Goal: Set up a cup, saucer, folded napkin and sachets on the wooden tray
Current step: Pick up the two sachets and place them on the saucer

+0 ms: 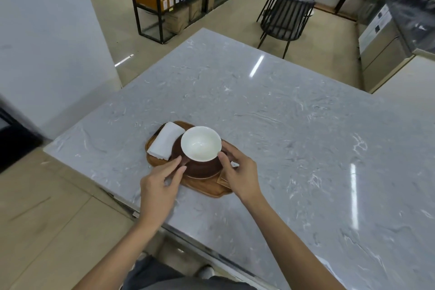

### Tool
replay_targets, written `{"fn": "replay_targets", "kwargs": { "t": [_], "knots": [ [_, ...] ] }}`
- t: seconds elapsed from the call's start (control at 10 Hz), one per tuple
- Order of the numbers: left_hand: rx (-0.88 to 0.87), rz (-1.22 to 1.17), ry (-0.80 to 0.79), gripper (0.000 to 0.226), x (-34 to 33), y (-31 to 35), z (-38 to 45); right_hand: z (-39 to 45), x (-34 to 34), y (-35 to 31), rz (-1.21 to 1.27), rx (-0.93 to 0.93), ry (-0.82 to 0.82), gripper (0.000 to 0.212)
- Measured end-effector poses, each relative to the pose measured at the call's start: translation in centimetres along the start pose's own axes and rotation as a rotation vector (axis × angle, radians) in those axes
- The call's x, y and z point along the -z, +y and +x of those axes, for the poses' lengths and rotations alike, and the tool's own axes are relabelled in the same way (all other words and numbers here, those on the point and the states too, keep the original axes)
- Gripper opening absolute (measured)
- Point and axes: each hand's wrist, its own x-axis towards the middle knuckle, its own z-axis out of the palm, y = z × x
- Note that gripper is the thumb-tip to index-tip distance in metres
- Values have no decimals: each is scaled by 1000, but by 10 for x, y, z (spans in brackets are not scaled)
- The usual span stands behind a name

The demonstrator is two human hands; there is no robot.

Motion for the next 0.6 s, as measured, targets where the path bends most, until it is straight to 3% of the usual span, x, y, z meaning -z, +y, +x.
{"fn": "replay_targets", "kwargs": {
  "t": [0.4, 0.6],
  "knots": [
    [-46, 33, -27, 37, -2, -2, -1, 3, -6, -4, -37, -8, 24, 33],
    [-161, 103, -87, 38, 20, 4, 23, 5, 2, -20, -100, -28, 122, 32]
  ]
}}
